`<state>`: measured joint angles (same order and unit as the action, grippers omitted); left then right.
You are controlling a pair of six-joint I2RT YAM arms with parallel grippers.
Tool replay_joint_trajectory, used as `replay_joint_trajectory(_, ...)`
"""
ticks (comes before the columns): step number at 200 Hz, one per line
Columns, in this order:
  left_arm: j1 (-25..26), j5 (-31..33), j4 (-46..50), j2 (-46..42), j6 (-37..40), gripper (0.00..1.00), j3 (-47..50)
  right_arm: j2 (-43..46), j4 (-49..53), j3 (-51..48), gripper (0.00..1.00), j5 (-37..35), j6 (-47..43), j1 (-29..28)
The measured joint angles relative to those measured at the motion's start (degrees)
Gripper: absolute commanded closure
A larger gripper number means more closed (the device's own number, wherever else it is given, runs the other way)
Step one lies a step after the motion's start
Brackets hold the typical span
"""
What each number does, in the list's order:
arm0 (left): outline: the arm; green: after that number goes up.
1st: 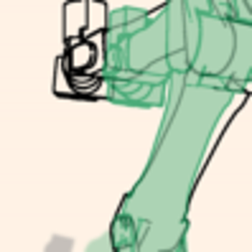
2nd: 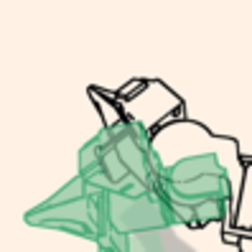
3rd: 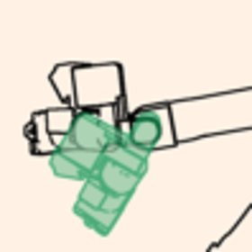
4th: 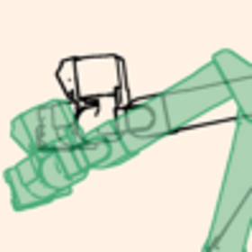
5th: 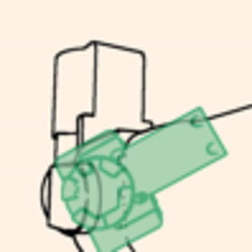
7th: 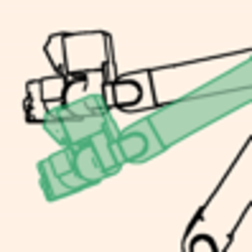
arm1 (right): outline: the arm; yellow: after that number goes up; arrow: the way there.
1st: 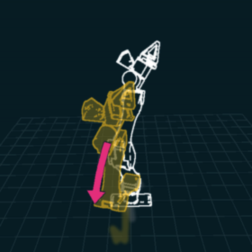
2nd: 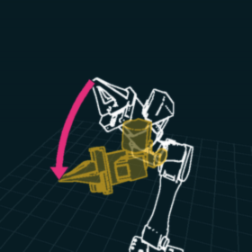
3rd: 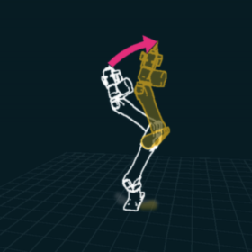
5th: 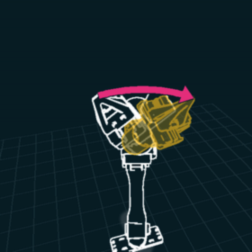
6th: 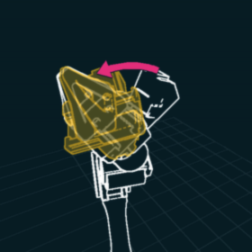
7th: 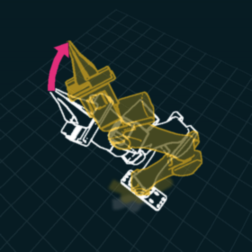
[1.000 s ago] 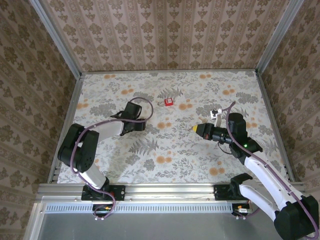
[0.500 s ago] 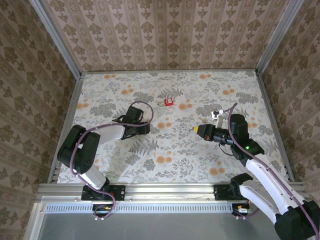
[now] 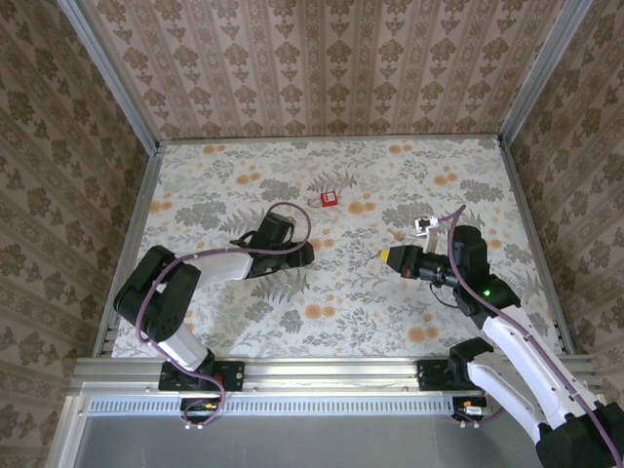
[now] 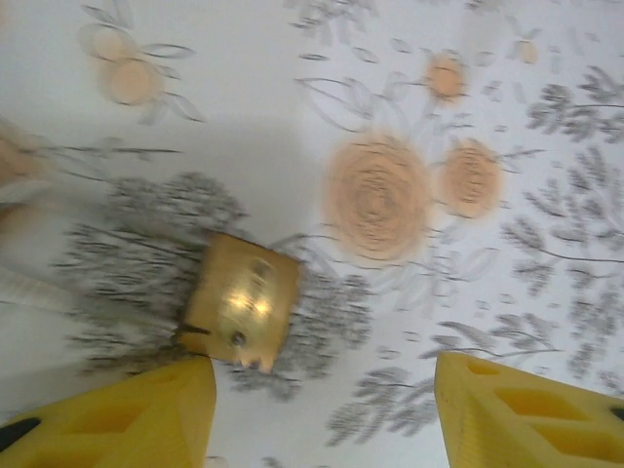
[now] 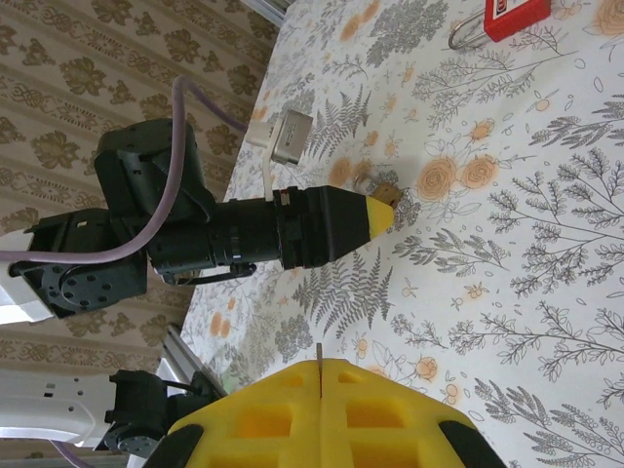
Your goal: Unlock with the key
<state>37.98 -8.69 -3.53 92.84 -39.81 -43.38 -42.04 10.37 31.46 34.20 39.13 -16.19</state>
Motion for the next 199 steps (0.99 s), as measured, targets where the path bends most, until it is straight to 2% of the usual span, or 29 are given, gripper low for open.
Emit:
replay_joint_trajectory(32,2.29,-0.72,-2.27,-0.94,-2.91,0.39,-0.04,0.5,0.61,0.09,1.0,0.02,-0.02,0.0)
replay_joint_trajectory(40,2.51,-0.46,-1.88,-2.05,-2.99,0.42,-0.09,0.68,0.59,0.09,1.0,0.04,-0.02,0.0)
replay_joint_trajectory(54,2.99,0.39,-0.81,-4.7,-2.19,0.53,-0.26,0.96,0.35,0.09,1.0,0.22,0.04,0.0)
replay_joint_trajectory(68,4.02,1.86,0.85,-9.09,0.81,0.7,-0.66,1.09,-0.85,-0.02,1.0,1.03,0.26,0.0)
replay_joint_trajectory(80,5.42,1.92,1.18,-13.11,4.37,0.75,-1.11,1.64,-2.67,-0.39,1.0,2.36,0.46,0.0)
replay_joint_trajectory(105,6.95,-2.14,0.63,-20.57,12.76,0.71,-1.38,2.78,-6.01,-1.09,1.0,5.4,0.59,0.0)
replay_joint_trajectory(134,7.32,-10.86,0.76,-25.99,22.32,0.66,-1.62,3.23,-9.11,-1.16,1.0,8.11,0.31,-0.63)
replay_joint_trajectory(171,7.74,-23.47,1.62,-24.81,29.0,0.68,-4.48,5.25,-9.81,-1.07,1.0,6.64,-4.02,-6.56)
replay_joint_trajectory(199,7.69,-31.8,1.81,-21.97,30.64,0.62,-8.57,5.31,-9.2,-0.37,1.0,4.9,-7.13,-10.25)
